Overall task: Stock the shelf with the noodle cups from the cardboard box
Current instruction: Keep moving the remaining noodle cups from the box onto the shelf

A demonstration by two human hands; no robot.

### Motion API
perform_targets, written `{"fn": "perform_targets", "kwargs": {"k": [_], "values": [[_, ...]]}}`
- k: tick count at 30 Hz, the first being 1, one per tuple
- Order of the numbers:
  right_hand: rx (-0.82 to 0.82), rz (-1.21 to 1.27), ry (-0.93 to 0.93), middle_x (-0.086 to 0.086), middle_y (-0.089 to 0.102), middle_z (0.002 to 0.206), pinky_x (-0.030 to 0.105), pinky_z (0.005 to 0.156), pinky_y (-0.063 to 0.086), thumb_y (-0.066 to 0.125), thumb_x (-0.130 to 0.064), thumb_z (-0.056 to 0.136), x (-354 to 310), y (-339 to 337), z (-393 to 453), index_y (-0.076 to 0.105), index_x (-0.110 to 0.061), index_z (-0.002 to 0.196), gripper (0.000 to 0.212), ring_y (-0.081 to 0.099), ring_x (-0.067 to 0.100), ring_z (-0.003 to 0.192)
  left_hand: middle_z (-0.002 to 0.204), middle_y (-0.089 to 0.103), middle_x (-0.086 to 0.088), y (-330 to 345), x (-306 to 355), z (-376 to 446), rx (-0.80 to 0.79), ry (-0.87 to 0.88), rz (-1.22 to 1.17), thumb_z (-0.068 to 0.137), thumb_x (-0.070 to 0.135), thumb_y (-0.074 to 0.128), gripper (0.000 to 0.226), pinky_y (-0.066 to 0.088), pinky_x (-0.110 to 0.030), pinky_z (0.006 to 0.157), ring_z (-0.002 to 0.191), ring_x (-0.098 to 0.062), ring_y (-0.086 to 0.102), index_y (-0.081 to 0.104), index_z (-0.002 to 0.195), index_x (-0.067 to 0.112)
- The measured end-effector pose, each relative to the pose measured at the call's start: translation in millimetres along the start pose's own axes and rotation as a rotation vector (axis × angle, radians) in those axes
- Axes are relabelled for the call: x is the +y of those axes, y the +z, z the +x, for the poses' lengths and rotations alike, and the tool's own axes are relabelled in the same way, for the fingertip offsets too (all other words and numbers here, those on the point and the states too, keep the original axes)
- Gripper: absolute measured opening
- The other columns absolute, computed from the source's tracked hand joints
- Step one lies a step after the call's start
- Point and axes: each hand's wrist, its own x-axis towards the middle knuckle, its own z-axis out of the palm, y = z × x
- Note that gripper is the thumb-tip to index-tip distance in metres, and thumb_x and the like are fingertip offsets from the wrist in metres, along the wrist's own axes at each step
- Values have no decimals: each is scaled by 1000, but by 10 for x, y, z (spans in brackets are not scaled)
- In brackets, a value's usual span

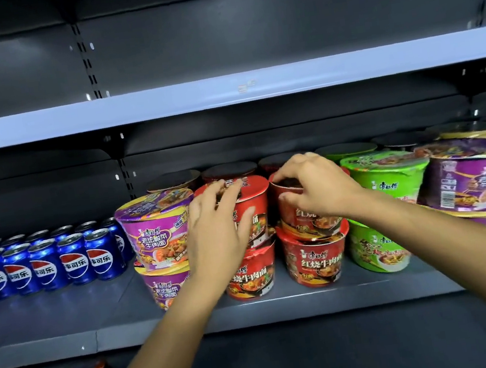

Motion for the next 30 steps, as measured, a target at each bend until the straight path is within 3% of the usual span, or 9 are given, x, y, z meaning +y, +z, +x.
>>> {"fn": "perform_targets", "kwargs": {"k": [4,8,19,22,26,30], "values": [[36,-25,78,4,64,112,31,91,42,66,-33,83,220,-89,-158,67,-22,113,32,53,24,106,120,63,-5,95,-32,37,-9,14,26,92,28,60,31,37,-42,104,121,-34,49,65,120,17],[69,-41,107,2,65,106,29,84,40,67,-35,83,348,-100,-298,68,-21,109,29,51,21,100,108,68,-3,75,-13,65,35,-5,30,91,24,61,24,42,-36,92,107,-28,57,70,112,17],[157,37,57,3,62,114,30,90,37,62,-26,88,431,-101,-463,63,-19,120,33,49,22,105,109,68,-9,-11,134,142,-19,-30,179,89,23,61,24,44,-42,86,103,-33,55,70,109,15],[210,90,65,6,66,103,34,86,44,60,-20,89,598,-174,-646,67,-15,109,22,57,26,99,112,62,-13,-23,314,139,35,-53,218,85,21,66,26,43,-47,85,107,-36,48,69,108,10],[231,130,165,4,72,83,37,67,51,58,-28,92,943,-310,-991,70,-16,94,16,66,27,80,100,63,-10,101,751,120,66,79,109,82,15,67,19,43,-44,84,100,-34,50,70,101,11],[182,35,328,4,72,78,33,63,48,57,-34,92,1407,-431,-1349,70,-20,94,20,66,28,78,87,67,-6,297,1311,74,4,188,-17,85,16,61,12,47,-35,73,86,-28,58,70,93,15]]}}
